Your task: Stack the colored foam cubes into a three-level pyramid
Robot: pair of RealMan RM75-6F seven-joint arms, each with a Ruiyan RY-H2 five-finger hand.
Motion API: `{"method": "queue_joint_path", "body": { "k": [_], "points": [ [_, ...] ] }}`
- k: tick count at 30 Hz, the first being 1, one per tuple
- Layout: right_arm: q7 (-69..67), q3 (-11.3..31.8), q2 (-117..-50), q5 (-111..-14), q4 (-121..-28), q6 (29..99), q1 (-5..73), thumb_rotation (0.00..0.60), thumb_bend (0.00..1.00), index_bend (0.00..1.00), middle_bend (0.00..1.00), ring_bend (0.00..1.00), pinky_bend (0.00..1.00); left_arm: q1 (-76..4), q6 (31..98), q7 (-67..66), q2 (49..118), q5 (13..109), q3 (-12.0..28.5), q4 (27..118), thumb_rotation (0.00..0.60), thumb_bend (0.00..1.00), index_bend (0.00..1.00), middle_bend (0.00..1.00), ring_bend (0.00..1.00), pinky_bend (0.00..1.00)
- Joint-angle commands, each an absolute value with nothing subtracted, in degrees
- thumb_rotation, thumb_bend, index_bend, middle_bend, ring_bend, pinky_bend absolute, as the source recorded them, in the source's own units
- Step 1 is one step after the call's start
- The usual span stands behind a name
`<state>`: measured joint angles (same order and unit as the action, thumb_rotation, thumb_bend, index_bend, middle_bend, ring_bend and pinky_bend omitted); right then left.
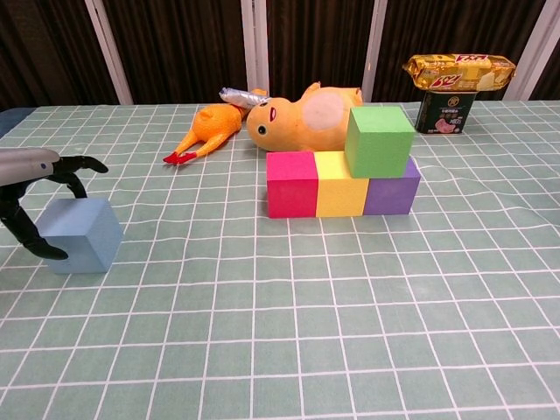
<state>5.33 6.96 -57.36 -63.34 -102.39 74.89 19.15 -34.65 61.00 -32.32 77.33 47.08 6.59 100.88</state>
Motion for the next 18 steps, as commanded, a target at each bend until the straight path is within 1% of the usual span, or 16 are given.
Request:
{"method": "queue_joint_path", "body": {
  "k": [1, 7, 14, 15, 17, 18],
  "points": [
    [4.5, 7.4, -57.1, -63.0, -103.0, 74.3, 18.9, 0.6, 0.3, 0.0, 0.0, 0.0, 0.0, -34.8, 59.7, -31.5, 76.0, 49.2, 5.6, 100.5, 0.6, 0.15, 0.0, 0.3, 0.01, 0.02],
    [4.8, 7.9, -56.9, -63.2, -103.2, 73.8, 18.6, 0.6, 0.3, 0.0, 0.0, 0.0, 0.0, -35.2, 58.0, -29.1, 74.1, 54.1, 4.6, 98.8, 0.6, 0.15, 0.0, 0.3, 0.01, 0.02],
    [5.5, 8.3, -57.1, -63.5, -103.2, 73.6, 18.2, 0.6, 0.3, 0.0, 0.0, 0.0, 0.0, -34.9, 57.7, -26.2, 74.5, 57.1, 4.1, 97.2, 0.6, 0.15, 0.0, 0.33, 0.01, 0.03],
    [5.6, 8.3, -57.2, -63.6, -103.2, 73.6, 18.2, 0.6, 0.3, 0.0, 0.0, 0.0, 0.0, -34.9, 57.6, -26.0, 74.6, 57.2, 4.0, 96.9, 0.6, 0.16, 0.0, 0.34, 0.02, 0.03],
    [5.7, 8.5, -57.2, -63.7, -103.3, 73.6, 18.1, 0.6, 0.3, 0.0, 0.0, 0.0, 0.0, -34.8, 57.6, -25.6, 75.1, 57.3, 3.9, 96.3, 0.6, 0.22, 0.01, 0.38, 0.04, 0.05],
    [5.7, 8.5, -57.2, -63.7, -103.3, 73.6, 18.0, 0.6, 0.3, 0.0, 0.0, 0.0, 0.0, -34.7, 57.8, -25.3, 75.4, 57.4, 4.0, 96.1, 0.6, 0.26, 0.02, 0.41, 0.04, 0.05]
  ]
}}
